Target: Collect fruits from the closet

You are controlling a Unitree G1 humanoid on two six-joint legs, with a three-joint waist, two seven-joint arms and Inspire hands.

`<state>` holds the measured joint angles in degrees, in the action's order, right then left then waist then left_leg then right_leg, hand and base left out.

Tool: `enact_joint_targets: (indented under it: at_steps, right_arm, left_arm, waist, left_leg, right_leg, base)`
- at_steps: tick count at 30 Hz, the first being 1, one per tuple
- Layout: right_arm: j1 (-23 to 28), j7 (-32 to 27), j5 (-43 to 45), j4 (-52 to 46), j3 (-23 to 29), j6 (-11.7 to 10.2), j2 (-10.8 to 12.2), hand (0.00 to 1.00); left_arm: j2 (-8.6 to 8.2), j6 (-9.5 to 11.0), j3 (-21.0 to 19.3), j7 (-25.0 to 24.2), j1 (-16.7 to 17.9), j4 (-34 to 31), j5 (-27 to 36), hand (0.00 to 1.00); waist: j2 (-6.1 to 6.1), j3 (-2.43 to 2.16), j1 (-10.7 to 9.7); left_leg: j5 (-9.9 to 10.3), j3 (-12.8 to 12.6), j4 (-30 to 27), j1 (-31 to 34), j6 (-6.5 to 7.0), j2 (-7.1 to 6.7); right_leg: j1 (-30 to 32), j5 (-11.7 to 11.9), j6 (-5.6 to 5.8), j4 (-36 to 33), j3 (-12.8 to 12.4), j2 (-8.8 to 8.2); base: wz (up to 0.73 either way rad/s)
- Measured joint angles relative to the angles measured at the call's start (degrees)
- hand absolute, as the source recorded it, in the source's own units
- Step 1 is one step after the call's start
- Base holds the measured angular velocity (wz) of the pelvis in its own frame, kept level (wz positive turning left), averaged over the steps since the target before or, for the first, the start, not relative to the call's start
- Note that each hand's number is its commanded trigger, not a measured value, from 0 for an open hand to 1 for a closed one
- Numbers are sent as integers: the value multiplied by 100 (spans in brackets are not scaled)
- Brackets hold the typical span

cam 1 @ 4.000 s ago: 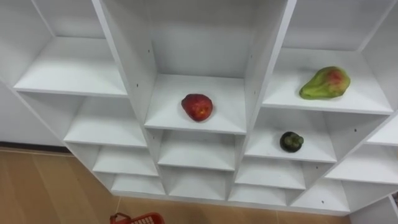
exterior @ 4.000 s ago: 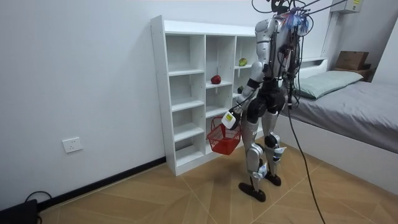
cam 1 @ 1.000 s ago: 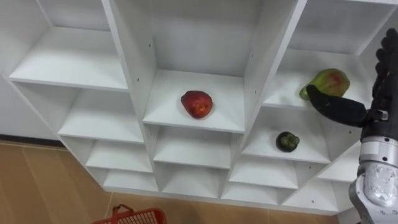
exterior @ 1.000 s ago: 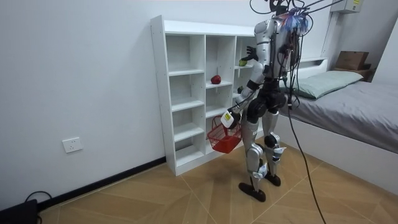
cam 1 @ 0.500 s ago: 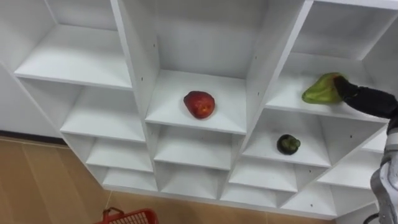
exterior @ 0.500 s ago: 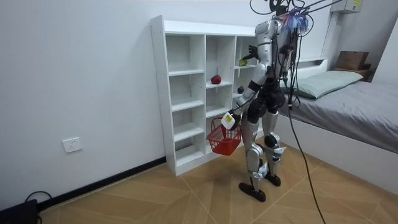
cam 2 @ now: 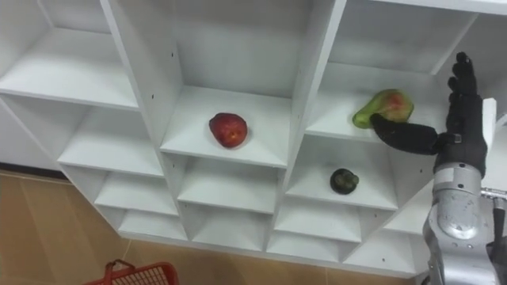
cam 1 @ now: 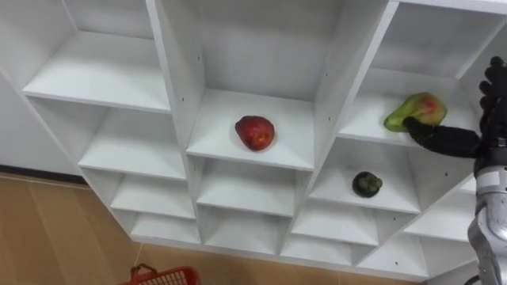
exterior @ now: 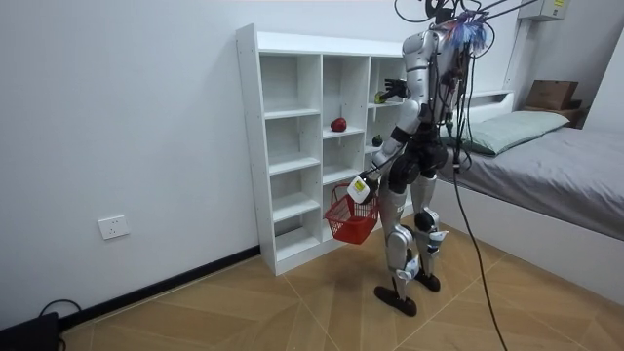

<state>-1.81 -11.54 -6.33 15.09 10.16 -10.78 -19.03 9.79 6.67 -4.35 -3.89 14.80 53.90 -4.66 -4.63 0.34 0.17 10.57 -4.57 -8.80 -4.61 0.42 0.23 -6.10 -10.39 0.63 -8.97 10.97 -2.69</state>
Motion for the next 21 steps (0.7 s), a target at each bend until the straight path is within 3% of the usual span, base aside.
enact_joint_targets:
  at_steps: [4, 9, 16, 21]
  right_arm:
    - [-56, 189, -34, 59, -3, 39, -1, 0]
    - [-196, 442, -164, 490, -39, 91, -6, 0]
    - [-424, 731, -216, 918, -99, 99, -128, 0]
    - [-435, 882, -162, 918, -98, 107, -171, 0]
  left_arm:
    - [4, -19, 4, 1, 10, -1, 9, 100]
    - [8, -20, 4, -2, -23, 9, 11, 100]
    - [25, -23, 5, -11, -76, 44, 14, 100]
    - [44, -70, -7, -49, -95, 48, 1, 100]
  waist:
    - [47, -21, 3]
    - [62, -9, 5]
    - [3, 15, 4]
    - [-56, -2, 3]
  left_leg:
    - [0, 4, -39, -16, 0, -3]
    - [0, 30, -64, -8, 0, -1]
    - [-1, 34, -63, 4, 2, -6]
    - [-2, 35, -69, 21, 3, -8]
  right_leg:
    - [-46, 0, 0, -4, 21, -8]
    - [-72, 2, -3, -20, 36, -11]
    - [-9, 2, -3, -61, 16, -14]
    - [14, 1, -3, -55, 17, -14]
  base:
    - [2]
    - [1]
    - [-1]
    - [0]
